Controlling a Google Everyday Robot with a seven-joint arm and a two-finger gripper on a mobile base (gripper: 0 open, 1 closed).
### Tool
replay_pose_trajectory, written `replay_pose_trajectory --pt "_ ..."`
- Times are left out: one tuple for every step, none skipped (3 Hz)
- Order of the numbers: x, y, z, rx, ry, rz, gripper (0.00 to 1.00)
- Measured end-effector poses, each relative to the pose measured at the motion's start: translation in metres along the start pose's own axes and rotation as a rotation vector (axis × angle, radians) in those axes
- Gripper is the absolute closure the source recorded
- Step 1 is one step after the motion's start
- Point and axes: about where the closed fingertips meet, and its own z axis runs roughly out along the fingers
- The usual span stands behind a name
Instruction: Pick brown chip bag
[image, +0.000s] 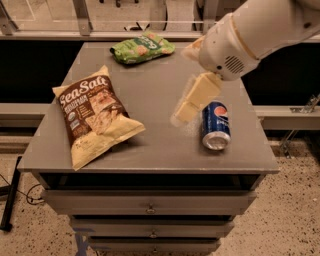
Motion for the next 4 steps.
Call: replay_pose_trajectory --pt "-0.031 0.003 0.048 -0.047 -0.097 -0.021 0.0" --pt "-0.054 0.012 0.093 -0.092 -0.163 -0.025 0.0" --pt "-0.067 0.021 0.131 -0.128 -0.197 -0.027 0.0" --pt "-0.072 0.027 0.161 -0.153 -0.208 -0.022 0.0"
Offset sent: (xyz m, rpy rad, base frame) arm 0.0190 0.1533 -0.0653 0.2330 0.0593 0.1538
